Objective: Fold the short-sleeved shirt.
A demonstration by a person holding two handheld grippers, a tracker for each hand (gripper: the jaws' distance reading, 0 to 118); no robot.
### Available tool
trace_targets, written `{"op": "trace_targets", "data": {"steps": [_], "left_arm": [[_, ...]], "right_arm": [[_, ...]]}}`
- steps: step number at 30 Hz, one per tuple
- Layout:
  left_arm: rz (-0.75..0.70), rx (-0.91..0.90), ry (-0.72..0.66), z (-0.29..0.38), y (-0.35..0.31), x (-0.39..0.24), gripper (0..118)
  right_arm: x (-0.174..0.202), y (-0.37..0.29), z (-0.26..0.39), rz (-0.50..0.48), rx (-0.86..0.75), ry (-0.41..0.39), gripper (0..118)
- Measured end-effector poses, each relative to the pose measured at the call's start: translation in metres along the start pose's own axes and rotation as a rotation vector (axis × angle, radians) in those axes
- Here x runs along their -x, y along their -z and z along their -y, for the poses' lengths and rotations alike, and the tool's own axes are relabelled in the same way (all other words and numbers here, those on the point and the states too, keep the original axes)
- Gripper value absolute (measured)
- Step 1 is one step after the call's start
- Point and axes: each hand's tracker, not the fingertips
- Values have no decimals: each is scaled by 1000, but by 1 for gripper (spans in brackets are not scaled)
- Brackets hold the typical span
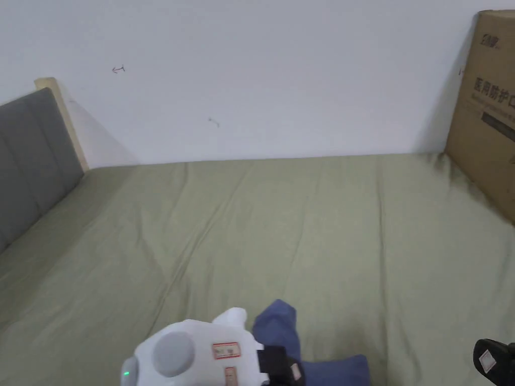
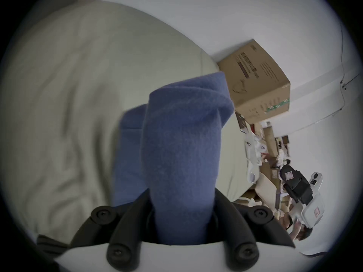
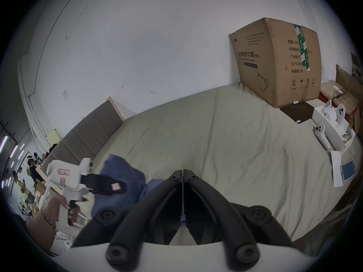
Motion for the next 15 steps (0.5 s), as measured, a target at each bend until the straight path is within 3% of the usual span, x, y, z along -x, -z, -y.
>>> {"op": "trace_targets", "data": {"steps": [1,2,3,4,8,13,14,15], "left_arm": [[35,15,-23,-2,13,-3,16],[72,37,-47,-6,24,-7,36],[116,49,-55,-5,33,-18,84],[137,65,-60,-2,32,-24,117],[143,-24,-32,-4,13,-46,112],[82,-116,166,8,-14,-40,111],[141,-154,241,12,-16,-35,101],[145,-158,291,13,-13,-32,65]], "right_arm": [[-2,-1,0,5,-3,3,1],[-5,-3,0,9,-3,8,1],[-9,-5,1,10,-4,15,1],[-12,-6,1,12,-5,22,1],[-22,-17,3,33,-27,38,1],[-36,-20,1,46,-42,70,1],[-39,-20,2,52,-44,79,1],[-42,-19,3,54,-46,88,1]]}}
